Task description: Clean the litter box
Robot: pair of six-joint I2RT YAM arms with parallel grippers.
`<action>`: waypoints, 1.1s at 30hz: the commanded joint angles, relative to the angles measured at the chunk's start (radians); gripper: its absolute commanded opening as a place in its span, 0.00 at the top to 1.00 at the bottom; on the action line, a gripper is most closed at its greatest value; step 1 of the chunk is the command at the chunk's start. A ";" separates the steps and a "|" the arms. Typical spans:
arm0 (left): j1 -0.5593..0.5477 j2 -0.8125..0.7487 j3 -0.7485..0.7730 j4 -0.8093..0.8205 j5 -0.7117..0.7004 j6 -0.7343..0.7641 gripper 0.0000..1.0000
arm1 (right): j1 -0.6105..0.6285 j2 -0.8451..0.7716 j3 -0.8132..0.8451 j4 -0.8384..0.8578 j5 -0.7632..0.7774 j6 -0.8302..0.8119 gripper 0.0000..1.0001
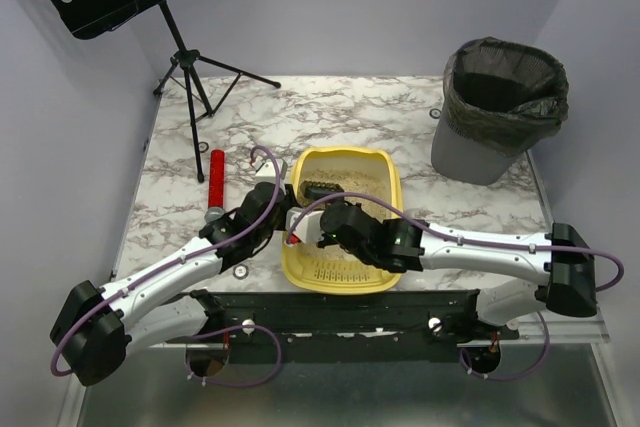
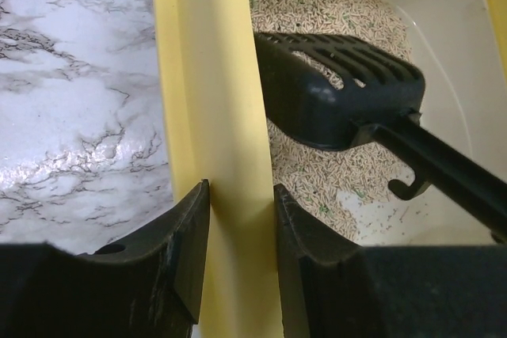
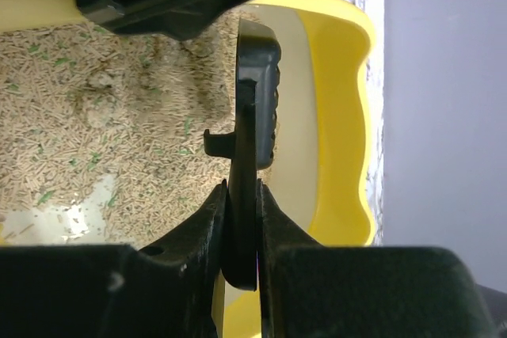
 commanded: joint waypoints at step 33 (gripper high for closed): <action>-0.017 0.030 -0.020 -0.039 0.021 -0.039 0.60 | -0.055 -0.315 -0.118 -0.528 0.033 2.131 0.99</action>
